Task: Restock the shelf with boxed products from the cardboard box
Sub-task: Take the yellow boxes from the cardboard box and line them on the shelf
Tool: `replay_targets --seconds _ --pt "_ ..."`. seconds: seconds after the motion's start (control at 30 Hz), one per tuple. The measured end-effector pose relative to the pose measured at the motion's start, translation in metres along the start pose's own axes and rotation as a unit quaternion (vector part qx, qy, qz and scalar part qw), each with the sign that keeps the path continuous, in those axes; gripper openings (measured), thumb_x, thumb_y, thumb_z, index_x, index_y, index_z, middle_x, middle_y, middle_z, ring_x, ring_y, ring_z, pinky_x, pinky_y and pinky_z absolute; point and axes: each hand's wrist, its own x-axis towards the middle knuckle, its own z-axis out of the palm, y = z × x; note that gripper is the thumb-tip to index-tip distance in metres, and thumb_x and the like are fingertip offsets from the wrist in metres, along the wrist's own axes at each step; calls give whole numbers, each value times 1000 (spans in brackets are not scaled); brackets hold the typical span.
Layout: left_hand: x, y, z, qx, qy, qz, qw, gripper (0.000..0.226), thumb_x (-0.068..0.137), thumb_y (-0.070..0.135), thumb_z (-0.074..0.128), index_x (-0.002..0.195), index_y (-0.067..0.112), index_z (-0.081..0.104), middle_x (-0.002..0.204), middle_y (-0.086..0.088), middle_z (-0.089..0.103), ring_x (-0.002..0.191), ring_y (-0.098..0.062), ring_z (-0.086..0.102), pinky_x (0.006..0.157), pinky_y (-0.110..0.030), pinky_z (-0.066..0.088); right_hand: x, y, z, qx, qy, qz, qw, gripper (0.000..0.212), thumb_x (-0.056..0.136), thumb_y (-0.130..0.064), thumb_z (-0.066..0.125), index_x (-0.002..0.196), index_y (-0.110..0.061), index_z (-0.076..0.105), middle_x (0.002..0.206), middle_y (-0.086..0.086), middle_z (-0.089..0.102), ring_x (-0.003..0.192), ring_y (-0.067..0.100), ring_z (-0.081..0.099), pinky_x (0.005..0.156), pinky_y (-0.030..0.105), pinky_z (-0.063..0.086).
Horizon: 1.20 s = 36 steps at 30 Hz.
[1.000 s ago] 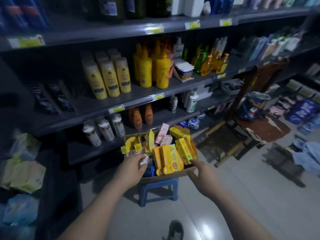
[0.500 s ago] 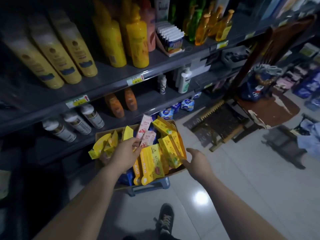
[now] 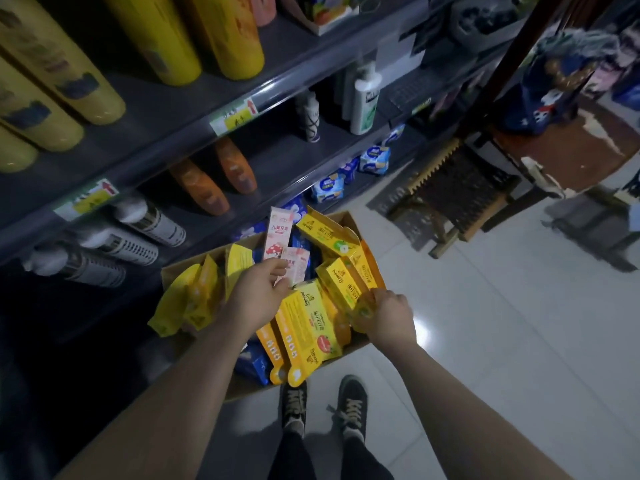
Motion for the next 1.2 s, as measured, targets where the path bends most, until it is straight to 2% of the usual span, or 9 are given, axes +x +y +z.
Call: replay_targets --seconds 0.13,0.37,0.5,0.63,0.73,0.8,0.93,1.07,1.2 --pt "15 -2 1 3 -21 18 1000 36 93 11 56 129 15 56 121 1 62 106 -9 55 86 -22 43 3 -2 7 19 6 13 1000 41 79 -50 68 102 -18 57 86 -5 46 94 21 55 83 38 53" --pt "43 15 -3 33 -23 60 997 47 91 7 59 135 18 49 132 -3 55 120 -18 52 93 -28 45 -11 11 -19 113 58 3 992 34 79 -51 68 95 -24 58 86 -6 61 78 14 60 66 35 55" --pt "67 26 3 134 -27 109 985 68 88 13 64 146 25 32 147 -3 37 133 -27 36 107 -43 37 -13 22 -46 161 120 17 979 31 77 -41 73 97 -25 56 90 -7 59 77 10 56 58 26 46" --pt "93 37 13 253 -37 143 956 85 84 14 68 150 31 16 157 0 16 144 -26 13 114 -47 22 -6 24 -56 193 144 45 970 30 78 -41 73 96 -24 56 89 -6 60 75 9 56 61 32 51" --pt "115 42 19 319 -40 171 931 87 81 7 67 149 32 19 159 1 11 146 -25 5 116 -48 16 3 24 -54 194 149 63 968 30 79 -45 71 94 -24 54 87 -6 59 74 11 57 63 36 55" --pt "127 43 22 363 -51 198 909 79 80 4 66 145 30 30 158 1 17 146 -25 7 117 -45 15 8 24 -51 197 150 69 966 31 80 -46 70 93 -24 53 87 -5 60 75 12 58 64 40 57" --pt "141 45 27 423 -79 235 872 59 81 8 66 133 24 45 144 0 43 142 -22 23 117 -42 13 17 23 -48 204 148 75 965 31 81 -47 69 94 -25 52 89 -5 60 77 13 60 66 41 58" --pt "145 45 26 423 -103 255 863 39 79 26 70 115 27 53 113 5 62 117 -17 51 117 -42 12 22 23 -50 204 148 88 964 31 81 -49 68 93 -25 52 87 -8 59 74 11 60 63 37 59" --pt "140 51 13 379 -94 258 884 25 79 36 67 100 27 56 99 7 63 102 -17 58 115 -43 16 23 21 -55 210 148 97 961 30 80 -47 70 91 -25 52 83 -10 58 73 13 61 64 39 59"
